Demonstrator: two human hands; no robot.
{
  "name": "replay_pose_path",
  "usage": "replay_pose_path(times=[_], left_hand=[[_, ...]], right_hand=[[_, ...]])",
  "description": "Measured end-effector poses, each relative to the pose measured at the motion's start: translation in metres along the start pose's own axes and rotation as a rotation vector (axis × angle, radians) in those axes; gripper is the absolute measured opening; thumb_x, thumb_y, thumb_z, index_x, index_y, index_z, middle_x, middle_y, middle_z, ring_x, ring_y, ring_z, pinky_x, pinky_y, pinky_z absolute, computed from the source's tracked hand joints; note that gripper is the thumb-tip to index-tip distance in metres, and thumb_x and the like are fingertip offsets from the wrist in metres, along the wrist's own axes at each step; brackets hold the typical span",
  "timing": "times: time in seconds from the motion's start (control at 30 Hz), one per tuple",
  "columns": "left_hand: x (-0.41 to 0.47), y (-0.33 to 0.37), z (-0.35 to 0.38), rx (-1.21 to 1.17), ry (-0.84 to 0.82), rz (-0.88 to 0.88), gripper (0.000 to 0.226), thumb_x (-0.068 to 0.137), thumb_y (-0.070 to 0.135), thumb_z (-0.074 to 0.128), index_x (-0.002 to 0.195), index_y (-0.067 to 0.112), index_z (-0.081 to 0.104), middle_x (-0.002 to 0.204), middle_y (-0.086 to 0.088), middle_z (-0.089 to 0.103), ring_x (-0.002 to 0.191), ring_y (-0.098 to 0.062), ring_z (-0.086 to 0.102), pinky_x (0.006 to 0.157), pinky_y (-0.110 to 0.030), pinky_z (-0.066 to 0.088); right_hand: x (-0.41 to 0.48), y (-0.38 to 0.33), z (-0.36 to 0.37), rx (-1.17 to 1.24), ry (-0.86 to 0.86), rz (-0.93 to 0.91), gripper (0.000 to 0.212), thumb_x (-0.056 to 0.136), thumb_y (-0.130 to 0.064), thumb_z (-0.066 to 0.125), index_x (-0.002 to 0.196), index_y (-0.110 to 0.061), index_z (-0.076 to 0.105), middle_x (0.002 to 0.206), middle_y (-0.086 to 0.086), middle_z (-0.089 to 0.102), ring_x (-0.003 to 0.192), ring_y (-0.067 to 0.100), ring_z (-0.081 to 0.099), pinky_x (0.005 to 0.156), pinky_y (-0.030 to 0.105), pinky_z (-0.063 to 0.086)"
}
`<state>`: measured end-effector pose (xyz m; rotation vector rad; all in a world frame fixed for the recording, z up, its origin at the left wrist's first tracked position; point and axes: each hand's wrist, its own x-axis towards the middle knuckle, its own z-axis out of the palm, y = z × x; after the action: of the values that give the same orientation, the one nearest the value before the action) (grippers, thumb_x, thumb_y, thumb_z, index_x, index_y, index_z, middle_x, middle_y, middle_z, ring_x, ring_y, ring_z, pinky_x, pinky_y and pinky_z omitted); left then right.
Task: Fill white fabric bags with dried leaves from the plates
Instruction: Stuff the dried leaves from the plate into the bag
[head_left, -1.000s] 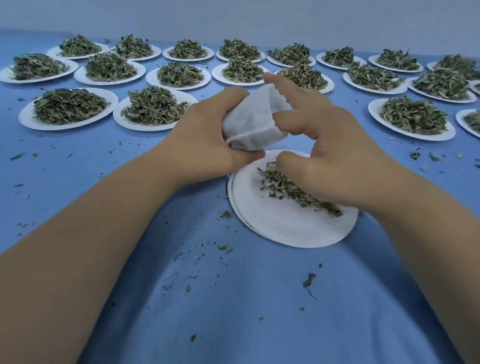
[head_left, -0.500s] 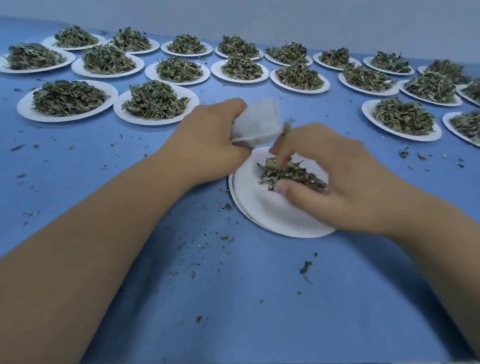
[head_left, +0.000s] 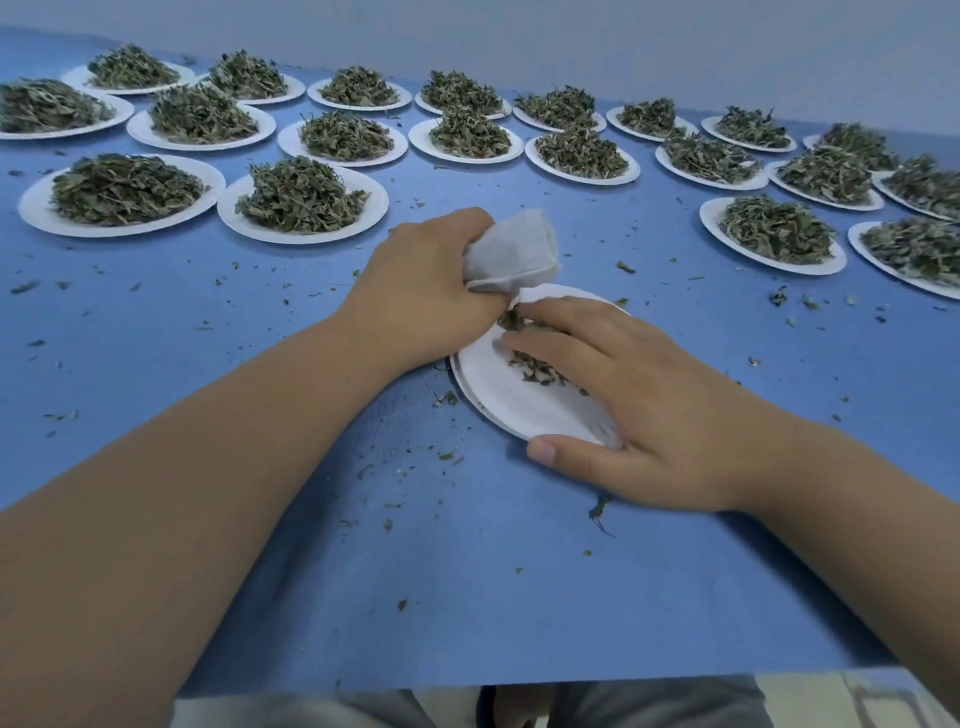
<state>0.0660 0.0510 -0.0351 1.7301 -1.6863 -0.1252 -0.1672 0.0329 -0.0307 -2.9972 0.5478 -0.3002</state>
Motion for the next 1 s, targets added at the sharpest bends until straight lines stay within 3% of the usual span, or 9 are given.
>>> replay_pose_path(times=[0.13, 0.3, 0.37, 0.47, 0.53, 0.63, 0.8, 0.93, 1.0], left_hand=[[0.001, -0.001, 0.001, -0.026, 0.027, -0.023, 0.024, 0.078, 0.039, 0.07, 0.074, 0.033, 0.047, 0.072, 0.009, 0.058, 0.073, -0.013, 0.055, 0.059, -0.03, 0.042], [0.004, -0.004, -0.001, -0.052, 0.063, -0.094, 0.022, 0.078, 0.034, 0.072, 0.077, 0.039, 0.051, 0.077, 0.013, 0.06, 0.076, -0.002, 0.056, 0.055, -0.023, 0.037], [0.004, -0.005, 0.0, -0.051, 0.048, -0.083, 0.016, 0.078, 0.035, 0.071, 0.083, 0.036, 0.056, 0.078, 0.012, 0.061, 0.076, -0.006, 0.057, 0.058, -0.026, 0.041], [0.003, -0.007, 0.001, -0.053, 0.042, -0.064, 0.016, 0.078, 0.034, 0.071, 0.086, 0.032, 0.057, 0.078, 0.011, 0.061, 0.076, -0.011, 0.057, 0.062, -0.029, 0.045], [0.003, -0.006, 0.001, -0.046, 0.039, -0.059, 0.018, 0.078, 0.033, 0.07, 0.078, 0.034, 0.053, 0.074, 0.01, 0.059, 0.072, -0.007, 0.055, 0.059, -0.029, 0.043], [0.003, -0.006, 0.002, -0.031, 0.034, -0.071, 0.019, 0.079, 0.032, 0.07, 0.076, 0.034, 0.051, 0.074, 0.01, 0.059, 0.073, -0.005, 0.055, 0.058, -0.028, 0.042], [0.003, -0.005, 0.001, -0.04, 0.008, -0.065, 0.023, 0.08, 0.03, 0.071, 0.075, 0.035, 0.049, 0.075, 0.011, 0.057, 0.071, -0.006, 0.053, 0.058, -0.028, 0.04], [0.003, -0.005, 0.002, -0.031, 0.004, -0.074, 0.025, 0.082, 0.03, 0.07, 0.073, 0.036, 0.047, 0.074, 0.011, 0.056, 0.07, -0.005, 0.051, 0.059, -0.029, 0.04], [0.003, -0.005, 0.002, -0.032, 0.001, -0.07, 0.025, 0.082, 0.031, 0.07, 0.073, 0.035, 0.047, 0.074, 0.01, 0.056, 0.069, -0.004, 0.051, 0.058, -0.029, 0.039]], right_hand=[[0.009, -0.003, -0.002, 0.012, 0.065, 0.004, 0.064, 0.098, -0.063, 0.043, 0.147, -0.024, 0.048, 0.157, -0.002, 0.038, 0.147, 0.014, 0.033, 0.118, 0.037, 0.031], [0.018, 0.001, -0.004, 0.067, -0.097, 0.049, 0.074, 0.095, -0.071, 0.037, 0.156, -0.028, 0.036, 0.167, -0.011, 0.022, 0.152, 0.004, 0.018, 0.122, 0.024, 0.019], [0.016, 0.002, -0.002, 0.096, -0.056, 0.053, 0.062, 0.098, -0.062, 0.045, 0.147, -0.023, 0.05, 0.156, -0.008, 0.042, 0.143, 0.009, 0.038, 0.117, 0.029, 0.034], [0.011, -0.001, 0.0, 0.141, 0.171, 0.027, 0.033, 0.096, -0.041, 0.061, 0.116, -0.015, 0.067, 0.117, -0.001, 0.065, 0.108, 0.021, 0.06, 0.091, 0.043, 0.049], [0.007, -0.001, 0.001, 0.107, 0.223, 0.033, 0.035, 0.094, -0.045, 0.059, 0.116, -0.018, 0.067, 0.124, -0.001, 0.061, 0.116, 0.02, 0.056, 0.096, 0.043, 0.046], [0.001, 0.0, 0.003, 0.087, 0.112, 0.023, 0.045, 0.098, -0.054, 0.05, 0.129, -0.023, 0.063, 0.142, -0.004, 0.053, 0.133, 0.016, 0.047, 0.107, 0.041, 0.04], [-0.002, 0.0, 0.007, 0.165, 0.219, -0.005, 0.027, 0.102, -0.038, 0.056, 0.095, -0.015, 0.066, 0.094, -0.001, 0.061, 0.094, 0.021, 0.056, 0.083, 0.035, 0.047], [-0.001, -0.003, 0.009, 0.165, 0.288, -0.01, 0.038, 0.102, -0.021, 0.058, 0.066, -0.011, 0.05, 0.062, -0.004, 0.043, 0.064, 0.017, 0.042, 0.06, 0.029, 0.036], [0.0, -0.006, 0.007, 0.251, 0.311, 0.056, 0.046, 0.1, -0.019, 0.058, 0.058, -0.022, 0.039, 0.055, -0.011, 0.037, 0.054, 0.01, 0.039, 0.056, 0.022, 0.032]])
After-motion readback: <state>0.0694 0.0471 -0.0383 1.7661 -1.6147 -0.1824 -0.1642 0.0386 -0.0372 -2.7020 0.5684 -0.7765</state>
